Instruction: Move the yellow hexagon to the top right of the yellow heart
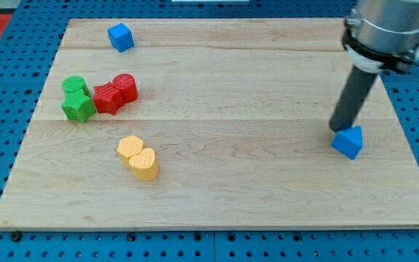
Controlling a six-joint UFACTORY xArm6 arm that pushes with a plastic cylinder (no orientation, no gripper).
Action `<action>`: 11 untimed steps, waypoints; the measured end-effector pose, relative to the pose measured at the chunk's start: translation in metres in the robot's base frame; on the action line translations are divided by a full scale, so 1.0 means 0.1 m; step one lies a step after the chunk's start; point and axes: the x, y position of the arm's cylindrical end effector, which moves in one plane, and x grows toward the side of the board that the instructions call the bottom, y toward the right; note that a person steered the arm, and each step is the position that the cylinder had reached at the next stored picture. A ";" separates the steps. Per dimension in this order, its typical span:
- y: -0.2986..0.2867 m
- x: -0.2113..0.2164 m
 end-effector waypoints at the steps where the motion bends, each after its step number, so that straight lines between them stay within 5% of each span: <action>1: 0.01 0.44; 2: -0.13 0.47; 4: -1.81 -0.20; 6: -3.54 0.01; 7: -3.83 0.11; 9: -3.02 0.50; 11: -3.21 0.78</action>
